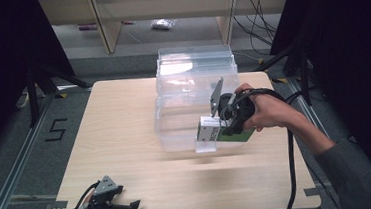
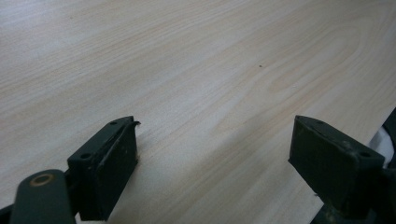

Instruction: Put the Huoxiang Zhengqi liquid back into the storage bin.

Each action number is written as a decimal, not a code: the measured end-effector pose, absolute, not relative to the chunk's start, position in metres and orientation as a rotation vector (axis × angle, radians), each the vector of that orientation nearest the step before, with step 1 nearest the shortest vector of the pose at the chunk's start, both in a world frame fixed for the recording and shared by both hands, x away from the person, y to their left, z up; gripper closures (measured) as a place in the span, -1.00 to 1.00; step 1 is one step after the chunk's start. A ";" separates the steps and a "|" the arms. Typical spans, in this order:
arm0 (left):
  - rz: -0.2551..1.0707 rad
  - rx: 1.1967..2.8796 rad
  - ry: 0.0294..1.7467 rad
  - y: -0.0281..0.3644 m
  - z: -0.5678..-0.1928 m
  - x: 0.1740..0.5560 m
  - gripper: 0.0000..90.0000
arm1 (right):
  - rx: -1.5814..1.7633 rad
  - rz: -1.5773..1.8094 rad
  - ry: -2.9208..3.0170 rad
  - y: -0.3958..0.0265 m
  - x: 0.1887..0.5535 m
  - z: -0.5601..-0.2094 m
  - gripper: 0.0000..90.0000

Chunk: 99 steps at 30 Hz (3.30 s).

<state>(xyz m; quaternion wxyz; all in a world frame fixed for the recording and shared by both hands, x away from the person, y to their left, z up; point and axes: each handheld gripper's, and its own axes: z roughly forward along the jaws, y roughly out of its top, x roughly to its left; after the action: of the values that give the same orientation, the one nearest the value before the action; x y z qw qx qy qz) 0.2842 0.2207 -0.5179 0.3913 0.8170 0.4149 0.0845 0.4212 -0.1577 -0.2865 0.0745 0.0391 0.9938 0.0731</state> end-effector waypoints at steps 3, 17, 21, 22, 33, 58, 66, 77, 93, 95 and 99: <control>0.211 2.084 1.052 0.221 -0.517 0.284 -0.67 | 0.119 0.211 2.982 -0.157 0.428 -0.286 0.43; 0.210 2.065 1.054 0.220 -0.518 0.285 -0.67 | 0.154 0.194 2.975 -0.163 0.470 -0.291 0.43; 0.202 2.087 1.043 0.221 -0.517 0.285 -0.67 | 0.175 0.174 2.977 -0.165 0.479 -0.298 0.43; 0.210 2.080 1.046 0.221 -0.518 0.285 -0.67 | 0.166 0.170 2.987 -0.165 0.482 -0.300 0.43; 0.206 2.075 1.048 0.220 -0.518 0.285 -0.67 | 0.196 0.148 3.004 -0.167 0.503 -0.319 0.43; 0.204 2.085 1.044 0.221 -0.517 0.285 -0.67 | 0.202 0.109 3.061 -0.176 0.529 -0.364 0.43; 0.199 2.082 1.046 0.221 -0.517 0.285 -0.67 | 0.233 0.095 3.067 -0.176 0.528 -0.374 0.43; 0.210 2.079 1.045 0.221 -0.518 0.285 -0.67 | 0.178 0.109 3.094 -0.182 0.530 -0.389 0.42; 0.202 2.086 1.048 0.221 -0.517 0.285 -0.67 | 0.186 0.111 3.119 -0.184 0.530 -0.408 0.41; 0.215 2.075 1.051 0.221 -0.518 0.284 -0.67 | 0.213 0.096 3.142 -0.183 0.530 -0.409 0.41; 0.204 2.084 1.046 0.222 -0.517 0.285 -0.67 | 0.141 0.097 3.118 -0.184 0.533 -0.413 0.40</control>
<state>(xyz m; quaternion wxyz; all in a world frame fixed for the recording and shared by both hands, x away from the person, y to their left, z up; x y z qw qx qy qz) 0.2847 0.2215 -0.5173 0.3896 0.8200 0.4116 0.0801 0.5333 -0.1839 -0.4131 0.0097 0.0453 0.9984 0.0311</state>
